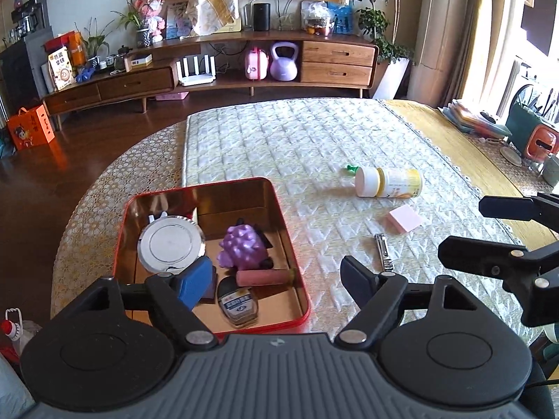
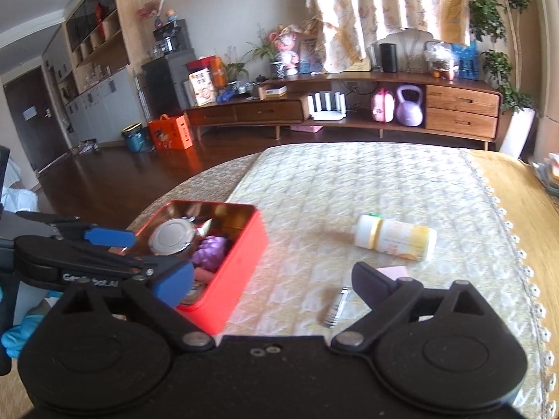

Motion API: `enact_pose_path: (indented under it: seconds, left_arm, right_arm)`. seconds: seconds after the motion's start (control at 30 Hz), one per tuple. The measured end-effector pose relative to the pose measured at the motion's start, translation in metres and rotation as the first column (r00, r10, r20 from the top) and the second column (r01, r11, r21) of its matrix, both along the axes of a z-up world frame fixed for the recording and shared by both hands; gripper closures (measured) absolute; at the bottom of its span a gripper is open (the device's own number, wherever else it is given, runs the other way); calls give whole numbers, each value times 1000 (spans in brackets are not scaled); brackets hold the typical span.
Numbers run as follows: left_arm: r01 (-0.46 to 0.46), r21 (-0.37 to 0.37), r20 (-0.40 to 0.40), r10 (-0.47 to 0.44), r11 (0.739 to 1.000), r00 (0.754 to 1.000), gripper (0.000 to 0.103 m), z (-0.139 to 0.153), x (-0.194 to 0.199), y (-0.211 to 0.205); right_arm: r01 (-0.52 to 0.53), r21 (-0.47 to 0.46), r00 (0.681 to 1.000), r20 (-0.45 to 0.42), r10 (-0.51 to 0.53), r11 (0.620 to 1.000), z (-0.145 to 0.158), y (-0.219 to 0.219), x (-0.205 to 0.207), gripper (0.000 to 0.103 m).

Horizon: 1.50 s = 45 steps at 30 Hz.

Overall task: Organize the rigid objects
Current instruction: 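Move left tool to nail clipper while right tool moves to pink sticky note, then grasp nail clipper with left tool while right tool grasps pink sticky note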

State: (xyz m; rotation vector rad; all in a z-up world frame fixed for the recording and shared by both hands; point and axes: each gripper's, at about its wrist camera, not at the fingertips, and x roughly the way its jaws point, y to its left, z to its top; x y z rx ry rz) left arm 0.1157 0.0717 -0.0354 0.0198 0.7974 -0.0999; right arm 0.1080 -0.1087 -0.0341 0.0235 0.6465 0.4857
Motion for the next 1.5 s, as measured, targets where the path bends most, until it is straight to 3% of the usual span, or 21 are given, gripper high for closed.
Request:
enact_pose_path:
  seconds: [0.4, 0.7, 0.97, 1.3, 1.5]
  left_arm:
    - [16, -34, -7, -16, 999, 1000, 20, -17, 16, -47]
    - [41, -25, -26, -42, 999, 999, 20, -41, 37, -80]
    - [37, -14, -40, -37, 999, 998, 20, -63, 61, -99]
    - [48, 15, -73, -47, 999, 996, 20, -87, 80, -109]
    - [50, 20, -82, -48, 999, 995, 20, -98, 88, -119]
  right_arm:
    - [169, -17, 985, -38, -170, 985, -23, -62, 26, 0]
    - [211, -91, 971, -95, -219, 973, -55, -76, 58, 0]
    - [172, -146, 973, -129, -191, 974, -77, -68, 88, 6]
    - [126, -115, 961, -231, -150, 985, -90, -66, 131, 15]
    - [100, -174, 959, -246, -142, 980, -99, -51, 145, 28]
